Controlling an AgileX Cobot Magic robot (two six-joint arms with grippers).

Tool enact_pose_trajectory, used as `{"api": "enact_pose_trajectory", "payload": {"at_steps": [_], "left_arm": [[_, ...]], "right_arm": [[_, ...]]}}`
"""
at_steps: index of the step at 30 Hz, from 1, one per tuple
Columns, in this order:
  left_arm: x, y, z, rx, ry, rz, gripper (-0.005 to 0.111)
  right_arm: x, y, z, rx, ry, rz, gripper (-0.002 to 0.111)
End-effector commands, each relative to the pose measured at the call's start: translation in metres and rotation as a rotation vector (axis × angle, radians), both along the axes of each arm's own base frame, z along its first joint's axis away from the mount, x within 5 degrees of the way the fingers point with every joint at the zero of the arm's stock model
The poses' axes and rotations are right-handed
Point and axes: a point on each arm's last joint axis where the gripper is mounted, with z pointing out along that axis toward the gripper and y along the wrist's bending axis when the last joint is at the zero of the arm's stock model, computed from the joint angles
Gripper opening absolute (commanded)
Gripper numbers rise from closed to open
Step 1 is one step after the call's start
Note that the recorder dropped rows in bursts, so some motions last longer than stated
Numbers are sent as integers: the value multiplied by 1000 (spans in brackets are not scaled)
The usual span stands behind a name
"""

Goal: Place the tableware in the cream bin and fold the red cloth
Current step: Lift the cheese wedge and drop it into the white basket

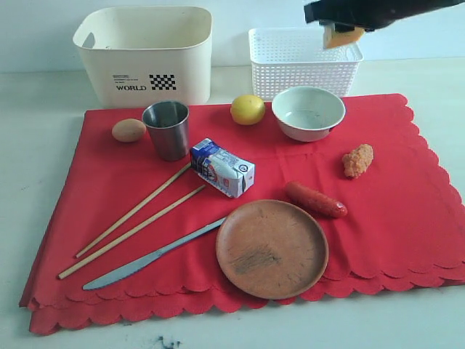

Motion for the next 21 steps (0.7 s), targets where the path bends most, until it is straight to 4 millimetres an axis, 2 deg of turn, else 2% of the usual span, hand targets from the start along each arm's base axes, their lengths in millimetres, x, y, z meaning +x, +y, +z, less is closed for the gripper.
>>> {"api": "enact_pose_trajectory", "payload": {"at_steps": [1,9,15,18,21], "left_arm": [[-1,0,0,-8,-6,-1,5],[-1,0,0,-8,-6,-1,5],[-1,0,0,-8,-6,-1,5],[-1,0,0,-8,-6,-1,5],[-1,0,0,-8,-6,-1,5]], "right_arm": [[29,3,-7,28,-172,-56,0],[100,19,-49,32,-219,-75,0],[138,30,-81,51,-196,-79,1],[148,34,-93,65,-168,-82,8],[155,36,-105,65,-159,-82,20]]}}
